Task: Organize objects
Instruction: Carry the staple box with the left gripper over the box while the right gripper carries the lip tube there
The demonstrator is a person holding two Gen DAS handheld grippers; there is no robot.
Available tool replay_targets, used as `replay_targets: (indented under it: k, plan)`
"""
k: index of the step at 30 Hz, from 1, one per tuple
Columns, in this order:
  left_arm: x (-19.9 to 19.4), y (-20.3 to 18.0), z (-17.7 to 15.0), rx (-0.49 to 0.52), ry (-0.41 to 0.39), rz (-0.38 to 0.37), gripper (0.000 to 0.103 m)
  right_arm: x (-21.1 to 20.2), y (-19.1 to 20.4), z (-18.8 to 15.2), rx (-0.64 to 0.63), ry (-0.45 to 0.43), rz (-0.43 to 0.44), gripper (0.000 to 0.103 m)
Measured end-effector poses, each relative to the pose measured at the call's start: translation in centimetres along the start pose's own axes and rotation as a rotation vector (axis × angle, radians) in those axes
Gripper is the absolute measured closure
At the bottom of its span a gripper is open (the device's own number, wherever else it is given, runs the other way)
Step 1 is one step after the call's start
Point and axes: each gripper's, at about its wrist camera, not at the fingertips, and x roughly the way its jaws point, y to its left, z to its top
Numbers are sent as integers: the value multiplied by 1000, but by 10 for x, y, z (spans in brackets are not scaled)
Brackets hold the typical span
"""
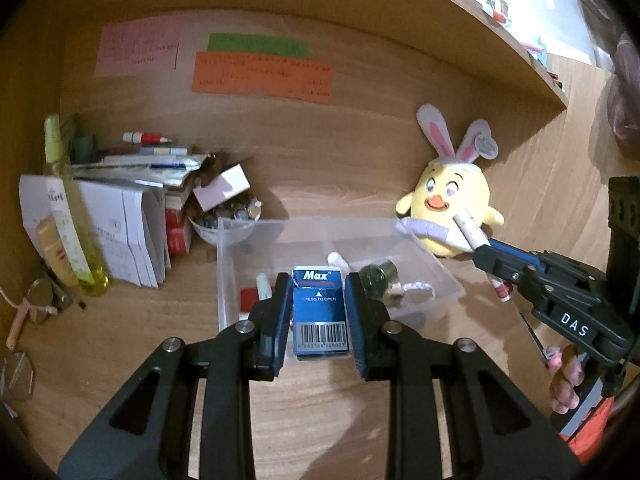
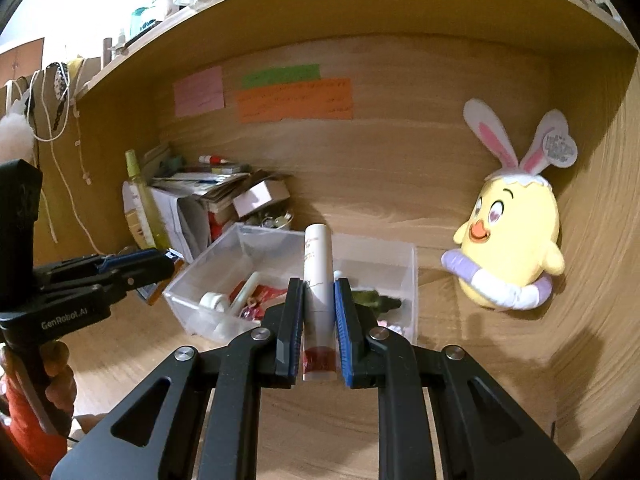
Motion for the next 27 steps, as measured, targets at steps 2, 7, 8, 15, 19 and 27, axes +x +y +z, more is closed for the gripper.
replay_targets:
  k: [2,7,8,15,19,27]
  plan:
    - [4,0,6,2,-6,8,77,1,-2,4,0,-9,-7,89]
    - [16,1,18,1,-4,12,77,11,-8,13,9,-10,-19,89]
    - [18,2,20,3,-5,18,77,15,-9,16,13,-8,-19,89]
    - [36,9,31,-21,10,31,77,37,-12,26,23,7,-20,89]
    - [47,12,31,-31,27,36,77,54,-12,26,38,34,-7,89]
    - [80,9,23,-25,104,34,77,94,-9,11,37,136,1,89]
